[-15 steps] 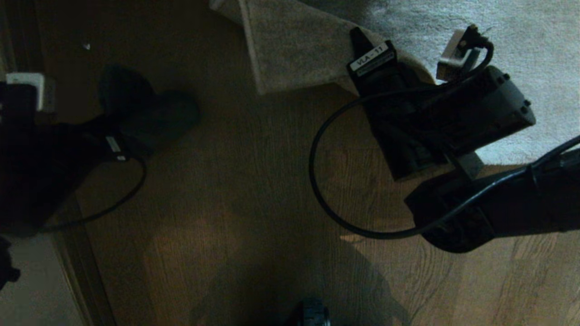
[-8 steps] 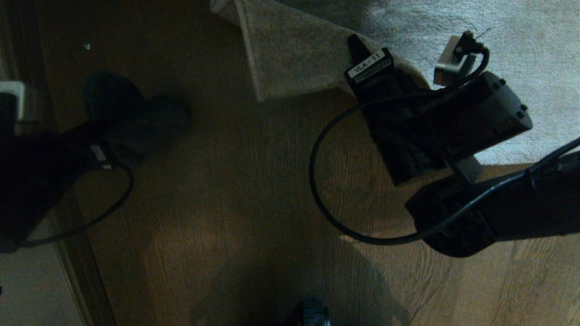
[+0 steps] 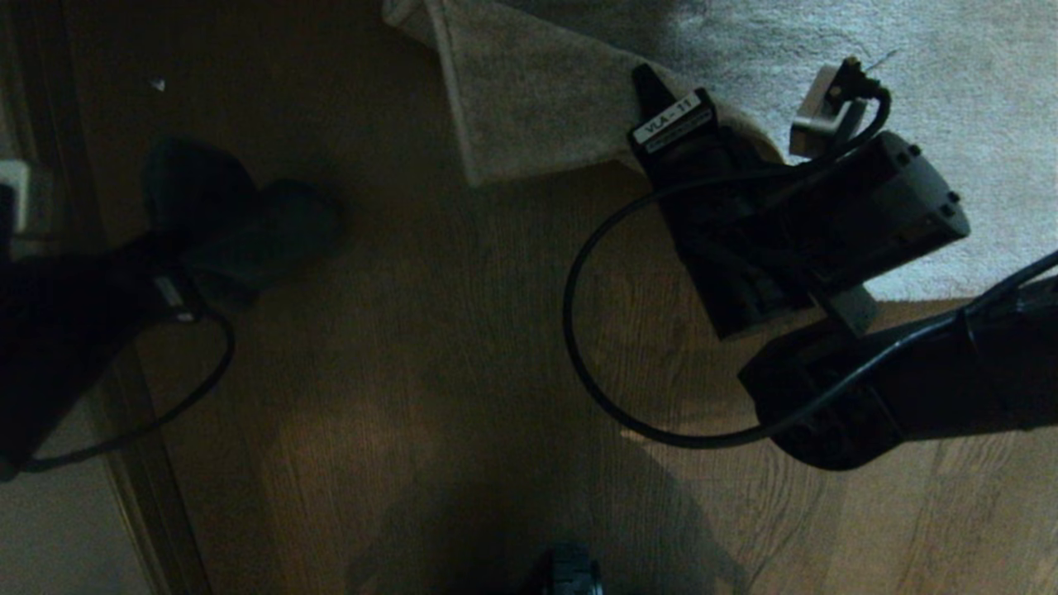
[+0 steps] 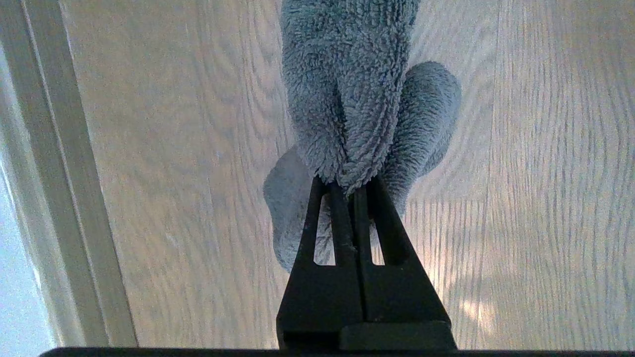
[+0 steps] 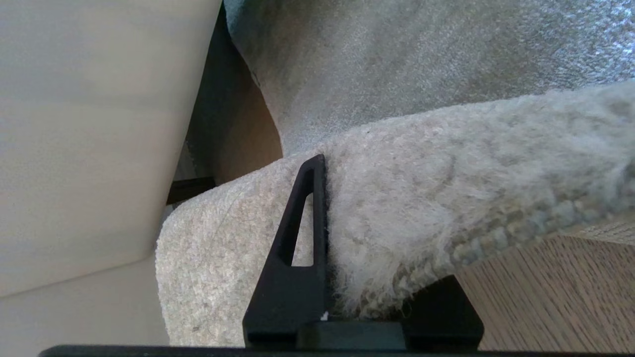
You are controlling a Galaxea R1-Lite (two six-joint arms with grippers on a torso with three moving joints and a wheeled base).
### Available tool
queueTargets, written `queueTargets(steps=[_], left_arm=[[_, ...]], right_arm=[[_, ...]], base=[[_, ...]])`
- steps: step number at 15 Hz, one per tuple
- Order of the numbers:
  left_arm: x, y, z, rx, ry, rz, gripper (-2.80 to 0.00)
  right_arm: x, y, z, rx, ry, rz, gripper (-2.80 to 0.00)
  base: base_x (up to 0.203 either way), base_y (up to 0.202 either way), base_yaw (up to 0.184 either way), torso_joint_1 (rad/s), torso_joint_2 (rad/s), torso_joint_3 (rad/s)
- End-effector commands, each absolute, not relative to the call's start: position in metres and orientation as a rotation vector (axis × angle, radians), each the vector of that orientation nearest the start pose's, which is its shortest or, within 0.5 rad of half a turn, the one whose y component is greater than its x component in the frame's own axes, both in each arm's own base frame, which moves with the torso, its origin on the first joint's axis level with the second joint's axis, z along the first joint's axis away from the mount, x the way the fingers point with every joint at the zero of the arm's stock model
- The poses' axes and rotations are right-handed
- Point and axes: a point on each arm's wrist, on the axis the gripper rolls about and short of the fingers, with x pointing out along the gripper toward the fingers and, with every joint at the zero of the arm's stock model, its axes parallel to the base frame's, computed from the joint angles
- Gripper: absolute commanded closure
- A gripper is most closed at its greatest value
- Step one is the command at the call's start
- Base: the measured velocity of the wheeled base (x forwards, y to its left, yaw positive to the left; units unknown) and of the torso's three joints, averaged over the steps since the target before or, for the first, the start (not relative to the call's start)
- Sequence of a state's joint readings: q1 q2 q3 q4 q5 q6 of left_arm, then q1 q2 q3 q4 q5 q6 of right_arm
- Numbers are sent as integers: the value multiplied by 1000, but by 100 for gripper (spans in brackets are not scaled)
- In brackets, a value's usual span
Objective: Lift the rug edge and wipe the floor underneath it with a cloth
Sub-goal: Wipe the floor under the carpet with a rag
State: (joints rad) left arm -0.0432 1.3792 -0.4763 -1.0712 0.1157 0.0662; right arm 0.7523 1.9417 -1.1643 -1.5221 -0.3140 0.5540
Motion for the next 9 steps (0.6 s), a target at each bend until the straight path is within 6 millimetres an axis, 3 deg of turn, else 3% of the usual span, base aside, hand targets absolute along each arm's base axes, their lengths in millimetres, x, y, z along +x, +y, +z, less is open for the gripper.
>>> queueTargets(steps=[1,9], left_arm=[[202,-6,217,55,-160,76,0],[130,-4,162,68,-27,46,0]], right_arm=[[266,240,283,926,-553,603,0],[255,251,282,933,-533,632,0]], base=[[0,0,0,0,0,0],[0,0,0,0,0,0]])
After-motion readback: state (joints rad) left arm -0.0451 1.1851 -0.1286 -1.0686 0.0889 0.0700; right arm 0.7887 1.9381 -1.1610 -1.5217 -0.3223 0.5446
